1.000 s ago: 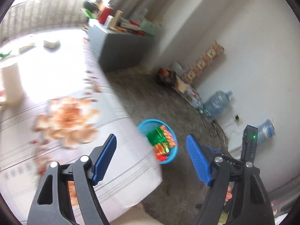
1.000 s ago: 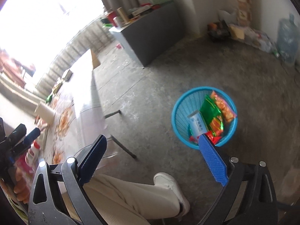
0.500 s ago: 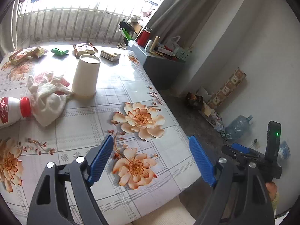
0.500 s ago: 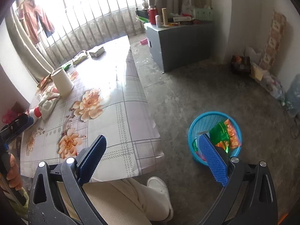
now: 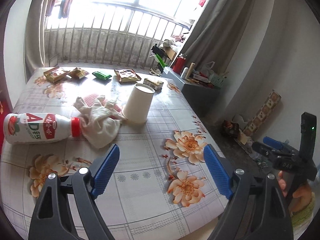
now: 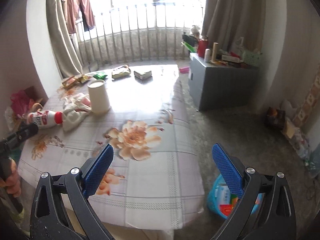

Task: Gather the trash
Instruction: 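Grasp the white paper cup with the right gripper while the left gripper grasps the white cloth, then carry the cup and cloth to the blue wastebasket and open both grippers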

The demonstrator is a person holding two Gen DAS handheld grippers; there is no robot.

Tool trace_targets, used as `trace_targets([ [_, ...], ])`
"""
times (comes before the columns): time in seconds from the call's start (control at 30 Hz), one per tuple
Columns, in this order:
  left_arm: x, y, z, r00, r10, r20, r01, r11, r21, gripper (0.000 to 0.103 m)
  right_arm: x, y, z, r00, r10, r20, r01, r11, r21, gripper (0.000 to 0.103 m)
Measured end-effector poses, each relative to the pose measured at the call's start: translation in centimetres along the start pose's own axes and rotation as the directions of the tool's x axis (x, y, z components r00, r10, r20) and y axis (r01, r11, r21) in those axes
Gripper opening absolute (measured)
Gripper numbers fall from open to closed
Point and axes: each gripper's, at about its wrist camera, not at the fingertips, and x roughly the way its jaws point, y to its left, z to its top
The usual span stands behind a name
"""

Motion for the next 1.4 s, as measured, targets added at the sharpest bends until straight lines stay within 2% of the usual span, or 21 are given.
trace_targets([
  [0.1,-0.1,1.4,0.7,0.999,0.034,0.021,-0.034,0.999,-0.007,0.084,0.9,1.2,1.9,0.993,0.116,0.018,-0.117,0.993,0.005,0.095],
  [0.2,0.7,3.0,2.1,0.994,0.104,0.020,-0.103,0.994,-0.023,0.084,2.8,3.4,4.1,0.973,0.229,-0.001,-0.229,0.973,0.014,0.095],
  [0.3,2.0,4.1,3.7,0.988,0.151,0.028,-0.150,0.989,-0.011,0.084,5.5,5.2,6.4,0.942,0.335,-0.031,-0.334,0.941,0.048,0.095],
  [0.4,4.5,4.9,5.3,0.982,0.187,0.002,-0.187,0.982,0.029,0.083,9.0,6.7,8.5,0.904,0.422,-0.070,-0.415,0.905,0.096,0.095],
  [0.5,7.5,5.7,6.2,0.971,0.233,-0.055,-0.229,0.971,0.070,0.076,13.1,8.2,10.4,0.869,0.480,-0.117,-0.466,0.875,0.131,0.093],
  [0.57,9.6,6.5,6.4,0.960,0.256,-0.111,-0.249,0.966,0.070,0.071,15.5,9.2,11.3,0.852,0.501,-0.150,-0.481,0.864,0.151,0.091],
  [0.63,11.2,7.4,6.4,0.949,0.272,-0.158,-0.266,0.962,0.056,0.060,17.5,10.0,11.9,0.834,0.522,-0.179,-0.499,0.852,0.160,0.089],
  [0.67,11.9,7.8,6.1,0.941,0.284,-0.182,-0.280,0.959,0.050,0.058,18.3,10.5,12.1,0.829,0.524,-0.193,-0.502,0.851,0.155,0.089],
  [0.77,13.3,8.5,6.0,0.928,0.303,-0.217,-0.300,0.953,0.047,0.050,20.0,11.6,12.4,0.823,0.520,-0.228,-0.503,0.854,0.132,0.087],
  [0.83,14.2,8.5,5.8,0.913,0.324,-0.247,-0.317,0.946,0.068,0.043,20.8,12.2,12.3,0.819,0.518,-0.246,-0.505,0.855,0.122,0.084],
  [1.0,14.9,8.6,5.6,0.894,0.360,-0.266,-0.348,0.933,0.090,0.032,21.8,13.3,12.1,0.824,0.500,-0.266,-0.495,0.864,0.091,0.078],
  [1.23,14.5,8.7,5.8,0.894,0.364,-0.260,-0.355,0.931,0.082,0.019,22.5,13.3,11.9,0.833,0.480,-0.275,-0.478,0.875,0.079,0.059],
  [1.4,13.7,8.3,5.9,0.902,0.352,-0.248,-0.345,0.936,0.075,0.012,22.0,12.7,11.9,0.844,0.472,-0.256,-0.469,0.880,0.077,0.059],
])
